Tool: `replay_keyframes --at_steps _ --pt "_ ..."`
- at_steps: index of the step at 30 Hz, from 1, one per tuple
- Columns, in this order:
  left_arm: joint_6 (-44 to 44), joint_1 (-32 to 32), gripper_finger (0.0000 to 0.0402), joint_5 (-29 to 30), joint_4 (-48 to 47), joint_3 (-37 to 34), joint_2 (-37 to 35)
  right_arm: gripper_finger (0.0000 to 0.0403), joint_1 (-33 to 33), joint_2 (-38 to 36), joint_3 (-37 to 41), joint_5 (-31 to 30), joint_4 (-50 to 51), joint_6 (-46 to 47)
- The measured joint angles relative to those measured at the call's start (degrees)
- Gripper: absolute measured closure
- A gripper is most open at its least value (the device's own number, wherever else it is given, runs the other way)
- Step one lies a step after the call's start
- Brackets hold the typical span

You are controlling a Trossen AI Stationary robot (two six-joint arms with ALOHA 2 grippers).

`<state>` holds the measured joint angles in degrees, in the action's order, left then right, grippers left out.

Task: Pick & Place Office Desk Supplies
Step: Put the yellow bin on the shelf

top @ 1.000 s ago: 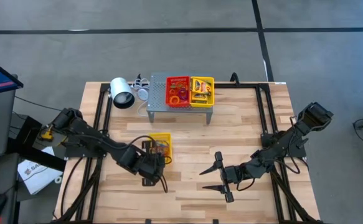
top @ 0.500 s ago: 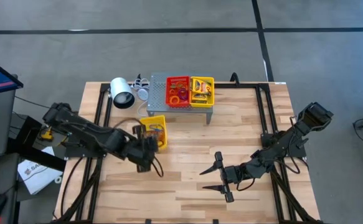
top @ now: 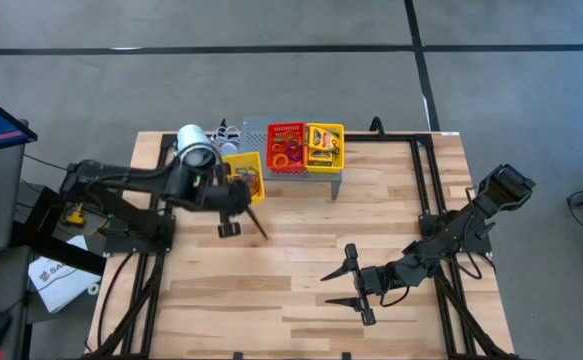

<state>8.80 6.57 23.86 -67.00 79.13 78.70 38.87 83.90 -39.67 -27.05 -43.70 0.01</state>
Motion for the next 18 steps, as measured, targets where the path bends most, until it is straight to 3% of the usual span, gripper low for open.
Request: replay_keyframes --at_steps 12,18 --pt "-17.1 -13.5 0.0397 -1.9 0.6 0.0 0.0 0.0179 -0.9 0.0 0.0 0.0 2.4 0.2" --pt "-23.7 -18.6 0.0397 -7.8 0.6 0.0 0.0 0.0179 -2.8 0.0 0.0 0.0 1.0 -1.6"
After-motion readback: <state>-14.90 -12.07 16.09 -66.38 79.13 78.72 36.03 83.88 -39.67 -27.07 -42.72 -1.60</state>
